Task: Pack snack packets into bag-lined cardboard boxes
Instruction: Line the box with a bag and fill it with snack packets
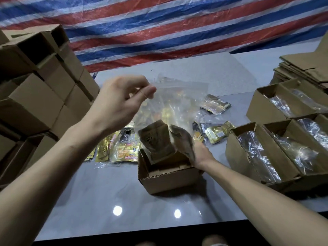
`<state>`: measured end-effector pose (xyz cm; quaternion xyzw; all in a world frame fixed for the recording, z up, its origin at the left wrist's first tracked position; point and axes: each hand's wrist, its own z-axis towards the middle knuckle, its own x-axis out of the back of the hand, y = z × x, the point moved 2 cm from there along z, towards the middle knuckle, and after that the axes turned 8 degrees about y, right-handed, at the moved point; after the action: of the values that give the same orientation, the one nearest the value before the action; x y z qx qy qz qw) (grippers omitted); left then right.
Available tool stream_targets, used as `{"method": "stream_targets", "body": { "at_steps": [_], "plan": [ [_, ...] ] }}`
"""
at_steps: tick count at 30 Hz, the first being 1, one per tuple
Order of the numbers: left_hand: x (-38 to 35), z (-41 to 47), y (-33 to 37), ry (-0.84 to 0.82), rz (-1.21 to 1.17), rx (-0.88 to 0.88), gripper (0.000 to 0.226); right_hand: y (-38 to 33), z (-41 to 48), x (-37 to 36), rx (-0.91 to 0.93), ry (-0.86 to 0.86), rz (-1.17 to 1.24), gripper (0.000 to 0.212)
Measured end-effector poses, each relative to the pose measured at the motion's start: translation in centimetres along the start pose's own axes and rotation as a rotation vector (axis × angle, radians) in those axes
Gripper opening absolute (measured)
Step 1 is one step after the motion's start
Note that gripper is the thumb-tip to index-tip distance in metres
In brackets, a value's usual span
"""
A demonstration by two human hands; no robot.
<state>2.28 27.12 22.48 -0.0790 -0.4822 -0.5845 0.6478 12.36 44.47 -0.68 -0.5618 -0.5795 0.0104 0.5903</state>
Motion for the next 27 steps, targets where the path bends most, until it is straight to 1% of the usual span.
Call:
{"method": "stream_targets", "body": {
  "at_steps": [1, 3, 4, 5, 7, 8, 9, 10, 11, 12, 13, 15, 16, 17, 18, 20, 23, 25, 27],
  "plan": [
    [-0.2, 0.0, -0.4, -0.021, -0.073, 0.065, 0.026, 0.2, 0.2, -0.1, 0.011, -0.006, -0.024, 0.063],
    [-0.6, -0.2, -1.3, -0.04, -0.182, 0.179, 0.024, 0.5, 0.5, 0.0, 0.032, -0.016, -0.034, 0.032],
    [-0.6, -0.2, -1.7, -0.033, -0.203, 0.209, 0.023, 0.6, 0.6, 0.1, 0.021, -0.024, -0.009, 0.016],
    [-0.6, -0.2, -2.2, -0.025, -0.213, 0.225, 0.022, 0.7, 0.9, 0.1, 0.003, -0.038, 0.048, 0.01],
    [-0.6, -0.2, -2.9, -0.024, -0.206, 0.235, 0.021, 0.7, 0.8, 0.4, -0.057, -0.077, 0.16, 0.026],
    [-0.7, -0.3, -3.2, -0.035, -0.192, 0.241, 0.021, 0.7, 0.7, 0.7, -0.084, -0.096, 0.191, 0.026],
    [-0.9, -0.4, -3.5, -0.052, -0.177, 0.253, 0.021, 0.8, 0.6, 0.8, -0.097, -0.124, 0.229, 0.021],
    [-1.1, -0.5, -3.8, -0.07, -0.166, 0.271, 0.021, 0.8, 0.2, 1.1, -0.102, -0.156, 0.256, 0.027],
    [-1.5, -0.7, -4.1, -0.088, -0.158, 0.289, 0.022, 0.6, -0.1, 1.4, -0.087, -0.171, 0.288, 0.04],
    [-1.8, -0.9, -4.5, -0.103, -0.15, 0.299, 0.022, 0.2, -0.5, 1.9, -0.045, -0.163, 0.315, 0.047],
    [-2.2, -1.1, -4.7, -0.118, -0.142, 0.304, 0.022, -0.4, -0.9, 2.3, 0.032, -0.128, 0.386, 0.038],
    [-3.0, -1.4, -5.3, -0.15, -0.124, 0.299, 0.023, -1.9, -1.5, 3.4, 0.221, -0.038, 0.577, 0.011],
    [-3.3, -1.6, -5.5, -0.168, -0.108, 0.288, 0.024, -2.5, -1.7, 3.9, 0.304, -0.018, 0.665, 0.017],
    [-3.6, -1.7, -5.7, -0.19, -0.093, 0.277, 0.024, -3.2, -1.9, 4.4, 0.378, -0.001, 0.718, 0.027],
    [-3.9, -1.8, -6.0, -0.217, -0.089, 0.272, 0.023, -4.0, -1.9, 4.9, 0.438, 0.028, 0.718, 0.032],
    [-4.4, -1.9, -6.5, -0.28, -0.104, 0.262, 0.022, -5.6, -2.0, 6.1, 0.534, 0.13, 0.699, 0.029],
    [-5.0, -2.2, -7.2, -0.348, -0.092, 0.217, 0.021, -7.5, -2.1, 7.9, 0.631, 0.262, 0.735, 0.021],
    [-5.4, -2.5, -7.6, -0.368, -0.067, 0.192, 0.021, -7.9, -1.8, 8.6, 0.668, 0.278, 0.717, 0.018],
    [-6.0, -3.0, -8.0, -0.375, -0.066, 0.199, 0.022, -8.0, -1.7, 8.7, 0.683, 0.249, 0.63, 0.015]
  ]
}}
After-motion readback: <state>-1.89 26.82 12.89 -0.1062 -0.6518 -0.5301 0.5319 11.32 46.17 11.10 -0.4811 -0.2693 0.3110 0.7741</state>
